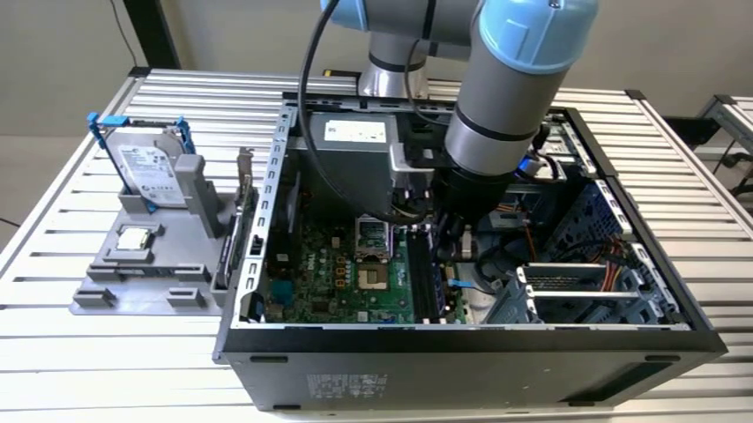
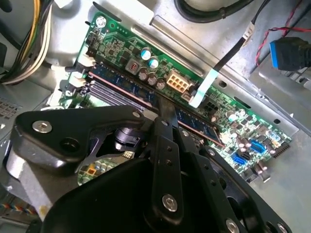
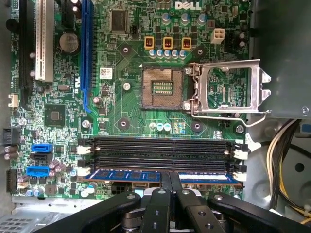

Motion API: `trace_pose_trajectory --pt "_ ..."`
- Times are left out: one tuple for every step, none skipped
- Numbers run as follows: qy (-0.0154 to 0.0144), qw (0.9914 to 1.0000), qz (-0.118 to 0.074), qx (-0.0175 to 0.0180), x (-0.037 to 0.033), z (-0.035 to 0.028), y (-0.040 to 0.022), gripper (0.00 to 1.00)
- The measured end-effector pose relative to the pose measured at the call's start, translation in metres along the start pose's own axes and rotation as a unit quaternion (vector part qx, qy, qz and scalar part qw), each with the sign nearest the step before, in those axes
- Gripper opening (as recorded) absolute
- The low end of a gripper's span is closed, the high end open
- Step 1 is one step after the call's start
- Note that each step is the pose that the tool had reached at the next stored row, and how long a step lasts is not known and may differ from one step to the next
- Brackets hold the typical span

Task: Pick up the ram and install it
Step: 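Press down the ram until it locks into place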

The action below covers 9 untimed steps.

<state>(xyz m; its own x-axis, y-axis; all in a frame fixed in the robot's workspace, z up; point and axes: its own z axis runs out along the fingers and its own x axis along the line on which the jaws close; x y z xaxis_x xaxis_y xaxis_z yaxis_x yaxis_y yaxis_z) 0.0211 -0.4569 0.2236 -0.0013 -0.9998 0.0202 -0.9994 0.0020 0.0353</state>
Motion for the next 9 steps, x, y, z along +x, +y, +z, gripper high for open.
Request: trace_pose_trajectory --pt "0.0003 1.0 0.0 -0.0001 0.0 0.0012 0.0 0.0" --pt "0.0003 1.0 0.0 -0.0001 0.0 0.0028 -0.0001 0.0" --pt "0.0003 1.0 0.0 -0.0001 0.0001 0.0041 -0.0001 0.0" --pt "0.0002 1.0 0.0 0.0 0.0001 0.0049 -0.0002 0.0" --pt "0.0001 1.0 0.0 0.0 0.0 0.0049 -0.0002 0.0" --pt "0.0 1.0 0.0 0.0001 -0.0002 0.0039 -0.0002 0.0" --pt "-0.0008 1.0 0.0 0.0003 -0.0003 0.0022 -0.0001 0.0" --pt "-0.0014 1.0 0.0 0.0004 -0.0005 0.0 -0.0001 0.0" --pt "-0.0007 1.0 0.0 0.0002 -0.0002 -0.0029 0.0 0.0"
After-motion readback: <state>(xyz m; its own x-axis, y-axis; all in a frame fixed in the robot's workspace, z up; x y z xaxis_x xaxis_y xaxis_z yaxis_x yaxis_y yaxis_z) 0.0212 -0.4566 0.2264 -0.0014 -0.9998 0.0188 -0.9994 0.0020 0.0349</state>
